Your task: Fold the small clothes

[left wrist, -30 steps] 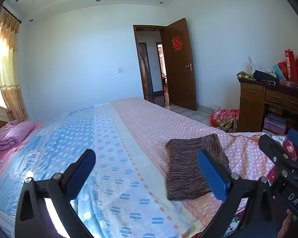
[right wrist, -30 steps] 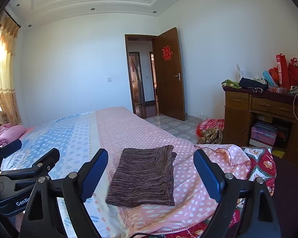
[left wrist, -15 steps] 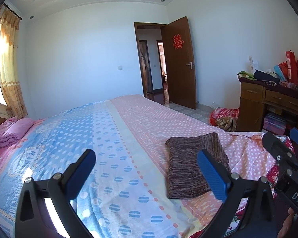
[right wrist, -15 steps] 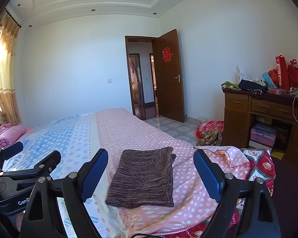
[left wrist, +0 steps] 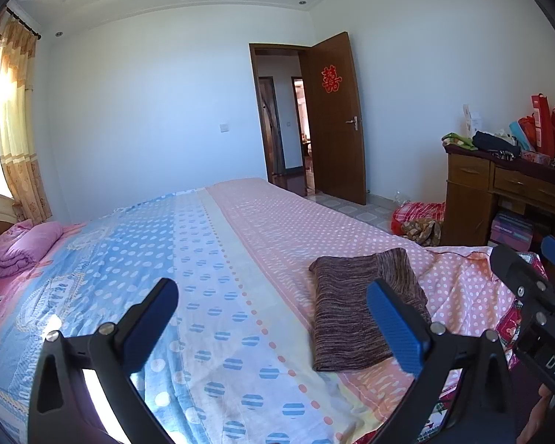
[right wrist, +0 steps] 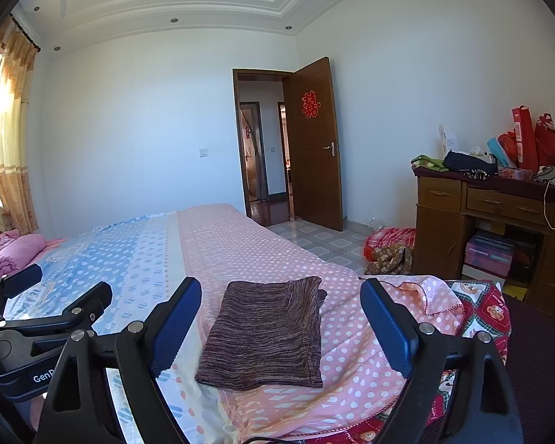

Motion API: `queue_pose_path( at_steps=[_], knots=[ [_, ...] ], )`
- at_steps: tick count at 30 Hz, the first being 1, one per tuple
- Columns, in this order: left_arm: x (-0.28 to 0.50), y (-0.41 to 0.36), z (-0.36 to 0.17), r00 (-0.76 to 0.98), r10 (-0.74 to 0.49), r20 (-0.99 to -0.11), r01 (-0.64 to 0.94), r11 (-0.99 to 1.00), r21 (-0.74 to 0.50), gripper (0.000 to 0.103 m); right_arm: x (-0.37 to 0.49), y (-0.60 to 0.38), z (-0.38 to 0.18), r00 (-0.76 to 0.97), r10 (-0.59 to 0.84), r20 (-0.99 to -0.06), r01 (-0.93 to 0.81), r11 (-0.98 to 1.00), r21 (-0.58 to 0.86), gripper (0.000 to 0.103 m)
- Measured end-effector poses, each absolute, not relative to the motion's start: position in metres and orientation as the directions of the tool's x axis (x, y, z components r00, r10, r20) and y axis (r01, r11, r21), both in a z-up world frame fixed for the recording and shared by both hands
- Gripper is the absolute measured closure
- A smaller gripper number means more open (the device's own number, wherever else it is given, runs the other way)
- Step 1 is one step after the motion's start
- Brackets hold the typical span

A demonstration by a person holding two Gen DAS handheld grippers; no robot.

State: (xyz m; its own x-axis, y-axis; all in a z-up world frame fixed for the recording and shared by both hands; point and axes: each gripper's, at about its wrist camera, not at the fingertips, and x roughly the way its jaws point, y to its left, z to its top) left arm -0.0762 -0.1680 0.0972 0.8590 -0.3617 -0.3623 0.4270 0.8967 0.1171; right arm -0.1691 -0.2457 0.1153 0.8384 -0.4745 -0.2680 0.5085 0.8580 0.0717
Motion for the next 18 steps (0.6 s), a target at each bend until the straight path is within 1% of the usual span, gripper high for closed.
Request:
queue_pose_path(
  at_steps=[15, 18],
  knots=[
    [-0.0734, -0.1653, 0.0979, 0.864, -0.346, -0.367, 0.412, 0.904, 0.119, 0.000, -0.1702, -0.2462, 0.1154, 0.837, -0.481, -0.261, 0.513, 0.856, 0.070, 0.015],
    [-0.0693, -0.1655, 0.0968, 0.860, -0.336, -0.385, 0.404, 0.908, 0.110, 0.000, -0.1701, -0.2460, 0.1146, 0.836, -0.484, -0.260, 0.516, 0.854, 0.068, 0.015]
  ],
)
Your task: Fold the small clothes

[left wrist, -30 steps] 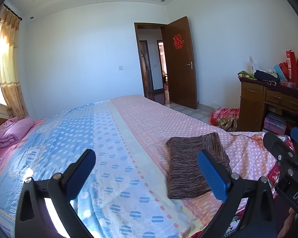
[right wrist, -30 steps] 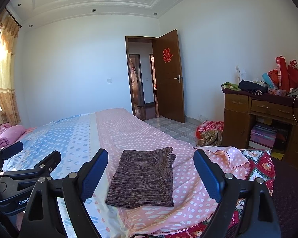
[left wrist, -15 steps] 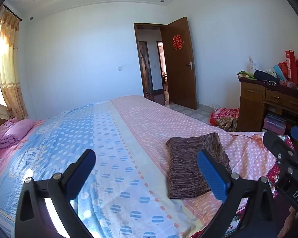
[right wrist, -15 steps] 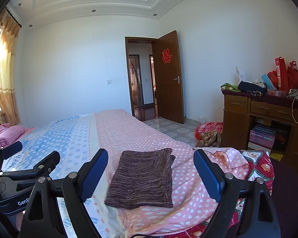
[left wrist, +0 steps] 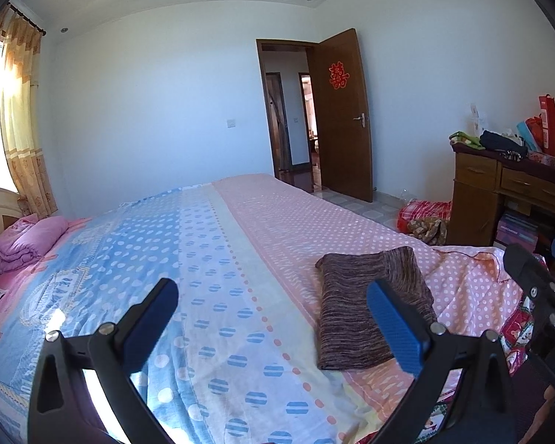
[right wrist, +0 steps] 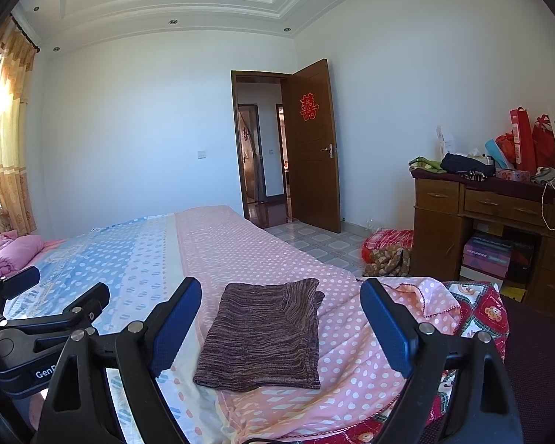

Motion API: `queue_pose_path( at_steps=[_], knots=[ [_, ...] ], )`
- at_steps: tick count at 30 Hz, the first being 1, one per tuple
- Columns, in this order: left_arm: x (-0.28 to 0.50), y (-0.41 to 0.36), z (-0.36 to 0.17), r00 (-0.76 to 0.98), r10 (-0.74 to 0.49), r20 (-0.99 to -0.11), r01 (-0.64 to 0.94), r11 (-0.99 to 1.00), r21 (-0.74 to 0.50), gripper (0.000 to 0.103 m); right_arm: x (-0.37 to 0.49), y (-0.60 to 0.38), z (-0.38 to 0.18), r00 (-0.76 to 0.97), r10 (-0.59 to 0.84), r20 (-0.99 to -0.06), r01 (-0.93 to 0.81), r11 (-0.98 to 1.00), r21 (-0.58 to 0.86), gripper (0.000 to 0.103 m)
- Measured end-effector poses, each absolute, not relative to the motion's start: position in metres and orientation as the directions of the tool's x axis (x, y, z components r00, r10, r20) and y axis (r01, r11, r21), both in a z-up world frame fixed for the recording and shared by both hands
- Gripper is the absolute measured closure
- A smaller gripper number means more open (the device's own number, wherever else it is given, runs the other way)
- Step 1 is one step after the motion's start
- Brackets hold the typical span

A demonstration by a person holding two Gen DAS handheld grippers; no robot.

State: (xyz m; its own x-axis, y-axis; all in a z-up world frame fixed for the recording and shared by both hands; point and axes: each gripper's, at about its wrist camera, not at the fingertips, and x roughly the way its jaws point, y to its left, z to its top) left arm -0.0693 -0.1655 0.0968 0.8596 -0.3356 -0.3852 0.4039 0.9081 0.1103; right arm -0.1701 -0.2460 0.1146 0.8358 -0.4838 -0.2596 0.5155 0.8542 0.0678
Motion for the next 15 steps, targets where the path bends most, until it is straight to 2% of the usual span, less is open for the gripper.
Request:
queue_pose_path(
  at_steps=[15],
  knots=[
    [-0.056, -0.159, 0.090, 0.816, -0.366, -0.448, 0.430, 0.901, 0.047, 0.000, -0.166, -0.248, 0.110, 0.832, -0.483, -0.274, 0.517, 0.853, 0.065, 0.015]
  ],
)
